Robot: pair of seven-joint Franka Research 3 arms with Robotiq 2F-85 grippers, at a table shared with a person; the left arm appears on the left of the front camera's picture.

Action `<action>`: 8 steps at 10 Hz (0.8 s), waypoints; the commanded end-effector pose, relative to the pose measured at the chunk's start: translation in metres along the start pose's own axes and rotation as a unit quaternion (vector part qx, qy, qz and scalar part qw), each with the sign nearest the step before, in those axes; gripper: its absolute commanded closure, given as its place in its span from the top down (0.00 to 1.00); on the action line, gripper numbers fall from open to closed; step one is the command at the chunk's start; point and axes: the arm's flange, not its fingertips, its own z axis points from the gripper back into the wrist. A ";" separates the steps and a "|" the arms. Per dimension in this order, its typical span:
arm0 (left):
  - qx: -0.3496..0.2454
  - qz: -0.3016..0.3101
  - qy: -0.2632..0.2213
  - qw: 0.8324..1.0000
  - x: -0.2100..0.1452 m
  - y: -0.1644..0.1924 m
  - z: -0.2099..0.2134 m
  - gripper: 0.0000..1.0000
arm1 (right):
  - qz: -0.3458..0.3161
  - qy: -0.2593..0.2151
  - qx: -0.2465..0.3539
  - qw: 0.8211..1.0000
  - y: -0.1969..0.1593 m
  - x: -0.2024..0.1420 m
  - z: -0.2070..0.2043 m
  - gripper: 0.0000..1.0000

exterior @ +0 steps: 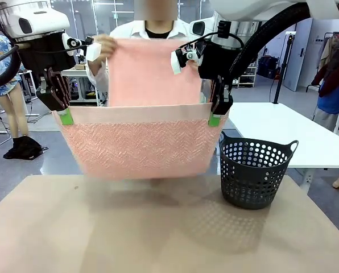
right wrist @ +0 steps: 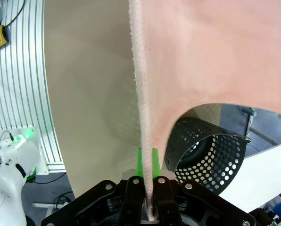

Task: Fold the towel.
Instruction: Release the end of the 100 cm Hotel Towel you were holding and grab the top end of the folded side.

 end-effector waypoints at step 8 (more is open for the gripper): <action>0.002 0.000 -0.001 1.000 -0.001 -0.001 0.002 0.00 | 0.000 0.001 -0.001 1.000 0.000 -0.001 0.000 0.00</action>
